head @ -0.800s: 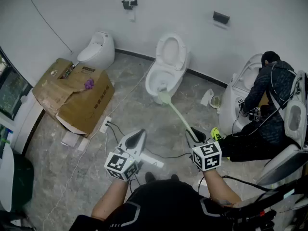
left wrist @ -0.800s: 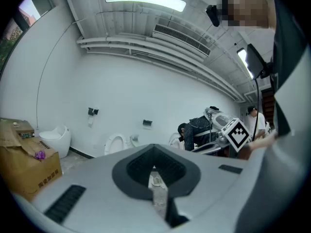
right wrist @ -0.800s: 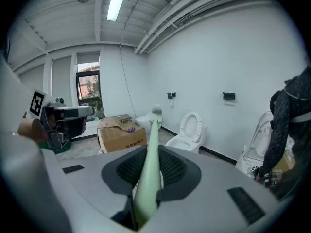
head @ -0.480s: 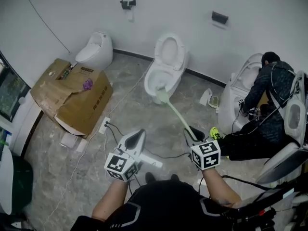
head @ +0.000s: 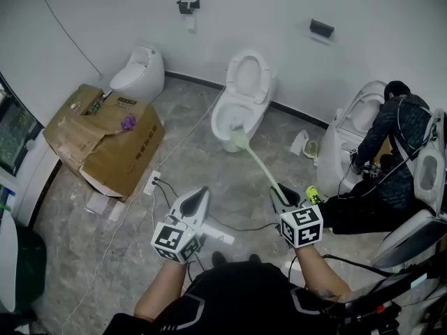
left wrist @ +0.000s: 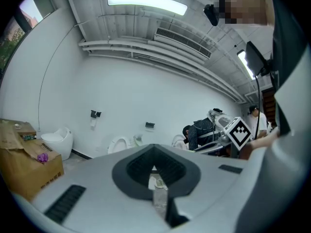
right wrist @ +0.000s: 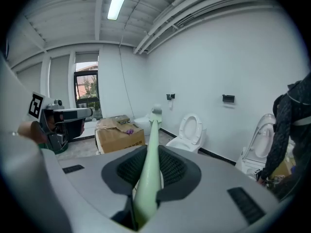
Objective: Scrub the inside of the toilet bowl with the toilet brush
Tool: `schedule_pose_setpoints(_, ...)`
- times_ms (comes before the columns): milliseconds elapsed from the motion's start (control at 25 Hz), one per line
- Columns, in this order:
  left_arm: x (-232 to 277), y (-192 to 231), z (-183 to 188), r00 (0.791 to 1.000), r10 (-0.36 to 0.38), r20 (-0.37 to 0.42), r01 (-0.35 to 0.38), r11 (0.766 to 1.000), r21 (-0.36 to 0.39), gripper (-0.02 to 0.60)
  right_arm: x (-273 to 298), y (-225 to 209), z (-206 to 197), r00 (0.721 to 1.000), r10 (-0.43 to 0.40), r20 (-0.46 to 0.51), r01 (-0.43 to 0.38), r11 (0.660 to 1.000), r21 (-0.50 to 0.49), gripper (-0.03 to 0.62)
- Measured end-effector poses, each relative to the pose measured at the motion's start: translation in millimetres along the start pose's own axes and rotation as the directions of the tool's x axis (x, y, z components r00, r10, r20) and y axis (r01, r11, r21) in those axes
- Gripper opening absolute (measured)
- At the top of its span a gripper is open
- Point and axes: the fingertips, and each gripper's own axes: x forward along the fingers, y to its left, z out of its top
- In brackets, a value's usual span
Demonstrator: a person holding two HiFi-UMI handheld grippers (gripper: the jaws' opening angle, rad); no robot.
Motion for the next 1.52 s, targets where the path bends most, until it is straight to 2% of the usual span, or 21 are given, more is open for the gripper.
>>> schedule_pose_setpoints(480, -3.5, 31.0, 2.4, 0.999, -0.048, -0.006, 0.048, 0.998, 0.032, 0.000, 24.4, 15.6, 6.7, 0.999, -0.033, 0.014, 0.033, 0.998, 0.057, 0.081)
schedule_pose_setpoints(800, 7.1, 44.1, 8.3, 0.999, -0.036, 0.002, 0.036, 0.999, 0.003, 0.000, 46.7, 19.2, 19.4, 1.000, 0.011, 0.021, -0.012, 0.999, 0.043, 0.081)
schedule_pose_setpoints(1120, 50.0, 65.8, 22.4, 1.000, -0.008, 0.010, 0.007, 0.999, 0.032, 0.000, 85.2, -10.6, 41.8, 0.998, 0.052, 0.029, -0.053, 0.998, 0.036, 0.081)
schedule_pose_setpoints(1520, 133.6, 81.4, 37.6, 1.000, 0.011, 0.005, -0.011, 1.000, 0.029, 0.000, 131.4, -74.7, 69.7, 0.996, 0.077, 0.034, -0.078, 0.997, 0.015, 0.081)
